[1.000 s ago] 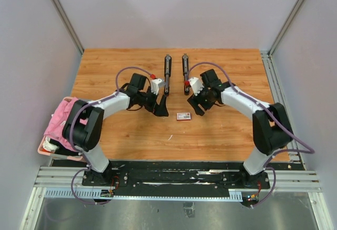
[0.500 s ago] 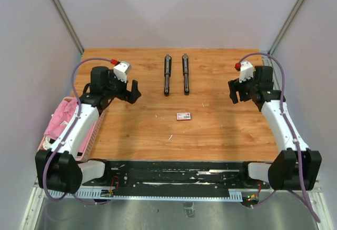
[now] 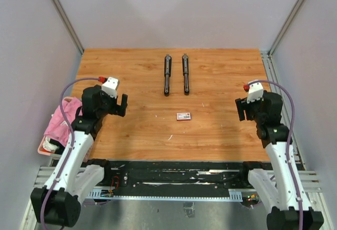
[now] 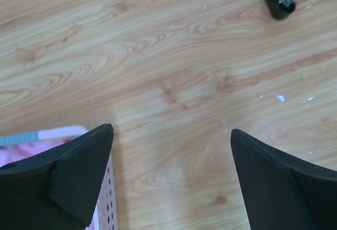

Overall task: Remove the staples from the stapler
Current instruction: Reset both arms

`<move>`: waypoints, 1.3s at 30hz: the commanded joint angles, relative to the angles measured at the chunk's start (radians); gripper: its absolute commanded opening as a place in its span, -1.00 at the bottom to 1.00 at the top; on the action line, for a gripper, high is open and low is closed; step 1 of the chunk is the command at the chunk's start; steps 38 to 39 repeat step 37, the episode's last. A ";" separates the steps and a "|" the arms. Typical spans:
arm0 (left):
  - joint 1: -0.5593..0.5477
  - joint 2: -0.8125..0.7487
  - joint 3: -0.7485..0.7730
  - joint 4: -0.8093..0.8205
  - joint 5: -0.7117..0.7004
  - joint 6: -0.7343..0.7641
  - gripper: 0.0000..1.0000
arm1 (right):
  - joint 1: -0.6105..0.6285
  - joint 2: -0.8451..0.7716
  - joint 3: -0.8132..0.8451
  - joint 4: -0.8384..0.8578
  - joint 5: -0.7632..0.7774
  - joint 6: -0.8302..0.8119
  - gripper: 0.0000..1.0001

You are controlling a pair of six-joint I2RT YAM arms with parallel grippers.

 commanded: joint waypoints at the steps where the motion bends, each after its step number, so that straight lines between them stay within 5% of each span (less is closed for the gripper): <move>1: 0.005 -0.143 -0.129 0.103 -0.128 0.035 0.96 | -0.018 -0.146 -0.090 0.075 0.095 0.001 0.47; 14: 0.005 -0.635 -0.379 0.061 -0.075 0.086 0.96 | -0.018 -0.514 -0.380 0.212 0.103 -0.030 0.47; 24: 0.005 -0.736 -0.401 0.000 -0.104 0.062 0.96 | -0.019 -0.745 -0.470 0.211 0.162 0.014 0.47; 39: 0.005 -0.733 -0.417 0.025 -0.167 0.048 0.96 | -0.033 -0.729 -0.485 0.242 0.229 0.020 0.47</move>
